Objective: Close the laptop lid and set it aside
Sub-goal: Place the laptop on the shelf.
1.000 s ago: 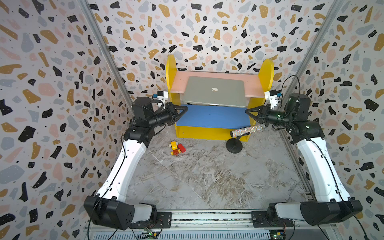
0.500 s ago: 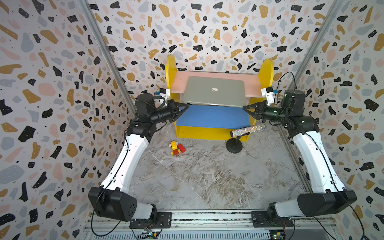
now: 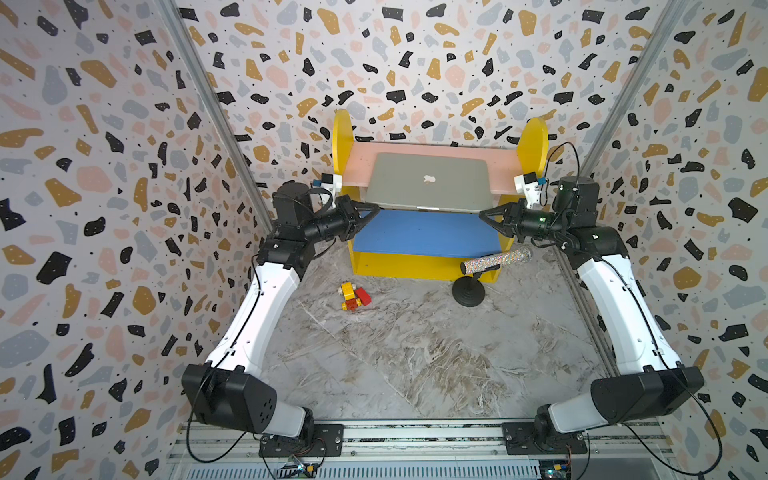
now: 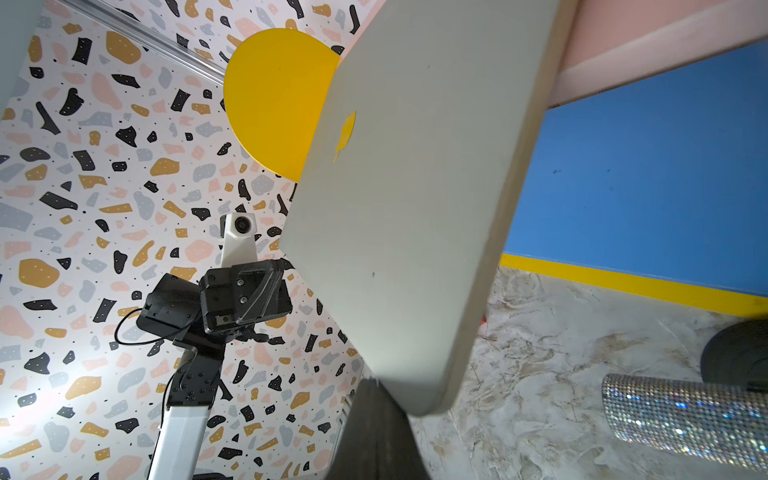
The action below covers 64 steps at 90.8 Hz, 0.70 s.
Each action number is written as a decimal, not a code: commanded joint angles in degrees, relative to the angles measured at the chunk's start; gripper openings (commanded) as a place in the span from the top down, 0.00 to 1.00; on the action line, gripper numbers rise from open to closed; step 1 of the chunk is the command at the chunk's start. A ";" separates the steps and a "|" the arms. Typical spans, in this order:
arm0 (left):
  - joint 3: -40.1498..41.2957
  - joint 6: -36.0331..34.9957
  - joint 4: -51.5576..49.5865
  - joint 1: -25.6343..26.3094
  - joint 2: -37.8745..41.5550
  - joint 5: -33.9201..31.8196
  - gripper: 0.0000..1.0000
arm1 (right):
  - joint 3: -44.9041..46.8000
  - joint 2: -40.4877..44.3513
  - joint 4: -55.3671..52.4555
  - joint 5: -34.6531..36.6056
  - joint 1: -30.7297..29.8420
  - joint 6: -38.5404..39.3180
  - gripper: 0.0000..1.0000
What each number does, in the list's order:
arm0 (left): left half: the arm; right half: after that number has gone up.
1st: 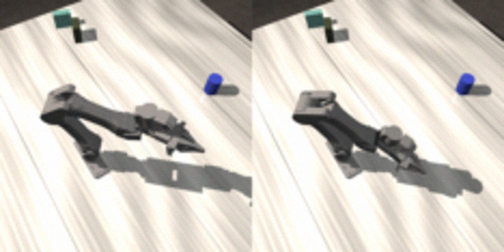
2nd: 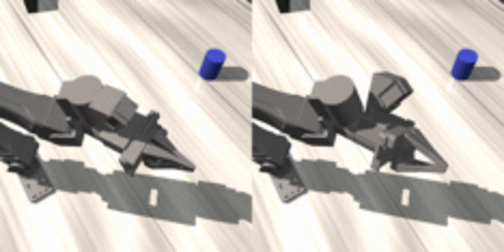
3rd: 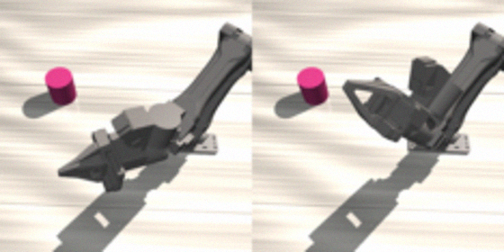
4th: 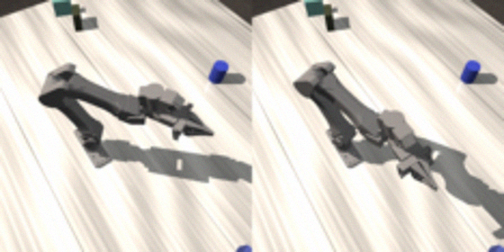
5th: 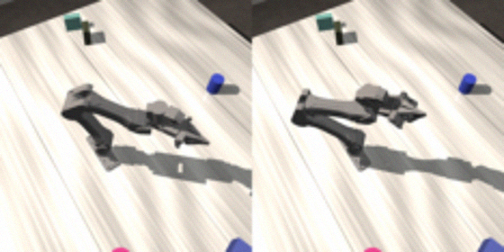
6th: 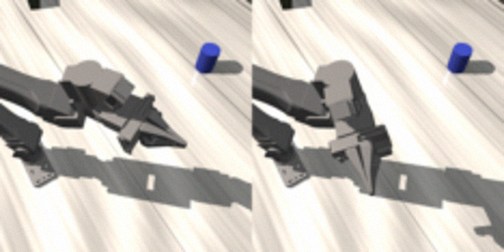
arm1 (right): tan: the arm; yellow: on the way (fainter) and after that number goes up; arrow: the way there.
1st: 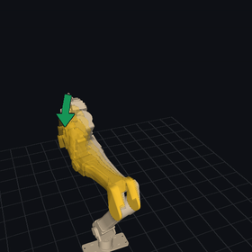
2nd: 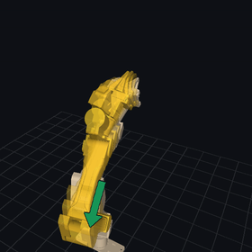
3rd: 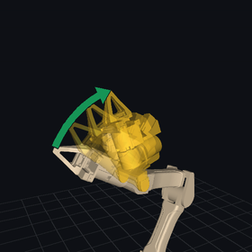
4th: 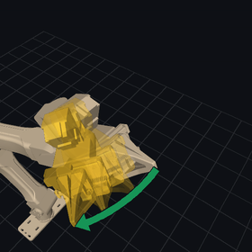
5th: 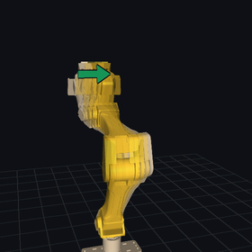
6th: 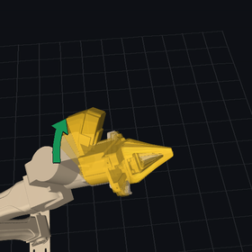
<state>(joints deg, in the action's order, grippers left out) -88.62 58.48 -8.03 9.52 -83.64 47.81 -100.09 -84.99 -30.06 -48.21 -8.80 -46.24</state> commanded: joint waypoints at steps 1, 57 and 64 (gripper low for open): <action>-2.74 -1.08 3.02 -0.29 -0.75 1.40 1.00 | -2.58 -0.10 1.26 0.26 -0.17 0.43 1.00; -9.19 -0.91 1.98 -0.29 -6.59 1.76 1.00 | -7.06 -4.92 1.32 0.86 -0.17 0.78 1.00; -10.06 -0.91 1.76 -0.29 -7.29 1.76 1.00 | -7.47 -5.39 1.32 0.90 -0.19 0.76 1.00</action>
<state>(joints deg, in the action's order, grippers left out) -96.03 58.46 -8.10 9.52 -90.15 49.01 -104.77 -90.56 -30.04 -48.14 -8.82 -46.19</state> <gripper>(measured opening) 0.043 0.043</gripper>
